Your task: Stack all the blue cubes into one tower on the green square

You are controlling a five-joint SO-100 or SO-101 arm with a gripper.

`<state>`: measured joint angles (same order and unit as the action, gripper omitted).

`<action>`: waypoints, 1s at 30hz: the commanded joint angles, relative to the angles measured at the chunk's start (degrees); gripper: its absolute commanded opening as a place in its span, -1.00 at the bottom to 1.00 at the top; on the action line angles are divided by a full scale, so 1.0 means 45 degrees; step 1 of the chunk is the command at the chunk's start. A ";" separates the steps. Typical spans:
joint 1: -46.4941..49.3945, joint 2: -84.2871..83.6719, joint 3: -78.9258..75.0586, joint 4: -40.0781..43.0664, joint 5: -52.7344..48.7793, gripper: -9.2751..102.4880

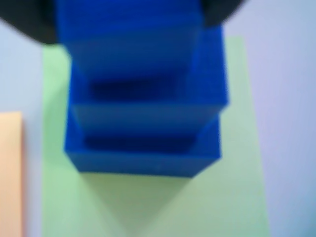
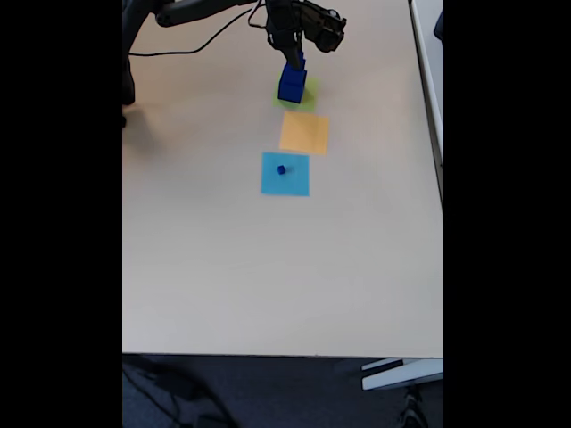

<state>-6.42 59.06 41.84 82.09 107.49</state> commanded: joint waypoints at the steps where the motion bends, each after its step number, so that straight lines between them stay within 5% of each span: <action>1: -0.0156 0.0078 -0.0020 0.0039 -0.0039 -0.78; 30: -0.0254 0.0156 -0.0039 0.0000 -0.0195 -0.63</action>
<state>-6.86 59.06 42.19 82.09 106.70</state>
